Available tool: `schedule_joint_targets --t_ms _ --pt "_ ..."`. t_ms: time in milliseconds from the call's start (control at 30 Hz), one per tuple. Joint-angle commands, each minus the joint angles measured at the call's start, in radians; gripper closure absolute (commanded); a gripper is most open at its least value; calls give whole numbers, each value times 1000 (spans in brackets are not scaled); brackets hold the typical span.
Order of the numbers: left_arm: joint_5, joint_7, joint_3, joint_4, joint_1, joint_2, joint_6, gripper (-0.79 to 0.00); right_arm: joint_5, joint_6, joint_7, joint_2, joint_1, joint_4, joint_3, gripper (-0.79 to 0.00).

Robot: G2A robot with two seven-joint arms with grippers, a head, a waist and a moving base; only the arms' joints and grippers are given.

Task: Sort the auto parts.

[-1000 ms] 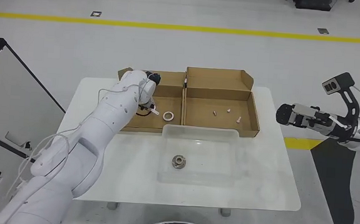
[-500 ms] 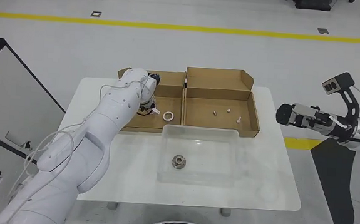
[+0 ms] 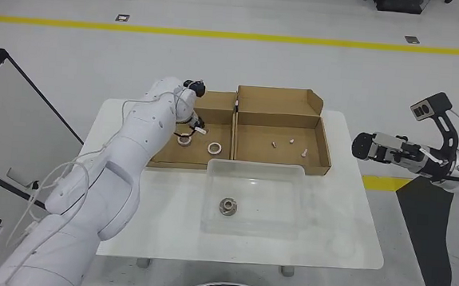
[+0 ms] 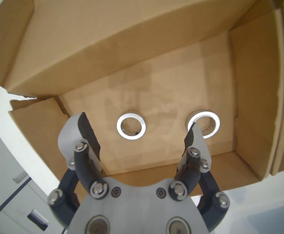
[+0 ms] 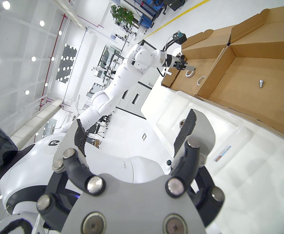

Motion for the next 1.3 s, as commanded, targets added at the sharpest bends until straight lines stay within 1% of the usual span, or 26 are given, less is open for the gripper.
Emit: schedule_joint_targets --t_ms 0,100,167,200,267,333,367,467,533,600,633,1167,1200,1267 --pt "-1 13 -11 -29 -6 9 -28 -785 0 0 0 0 0 0 0 -785" --pt "3 12 -32 -105 -1 28 -69 -785 0 0 0 0 0 0 0 -785" --pt "-1 -7 -52 -187 16 46 -99 -785 0 0 0 0 0 0 0 -785" --pt "7 -20 -62 -237 29 57 -111 -785 0 0 0 0 0 0 0 -785" --pt "10 -61 -90 -367 73 82 -141 -785 0 0 0 0 0 0 0 -785" --pt "11 -124 -131 -527 136 112 -164 -785 0 0 0 0 0 0 0 -785" --pt "2 -167 -156 -618 178 128 -183 -785 0 0 0 0 0 0 0 -785" --pt "4 -293 -237 -887 312 175 -193 -785 0 0 0 0 0 0 0 -785" --pt "-4 -364 -289 -1032 399 198 -181 -785 0 0 0 0 0 0 0 -785" --pt "-15 -422 -321 -1141 466 215 -179 -785 0 0 0 0 0 0 0 -785" --pt "-14 -436 -329 -1169 483 219 -176 -785 0 0 0 0 0 0 0 -785" --pt "-14 -436 -329 -1169 483 219 -176 -785 0 0 0 0 0 0 0 -785" --pt "-17 -429 -326 -1174 485 218 -180 -785 0 0 0 0 0 0 0 -785" --pt "-19 -444 -287 -1208 486 217 -213 -785 0 0 0 0 0 0 0 -785"
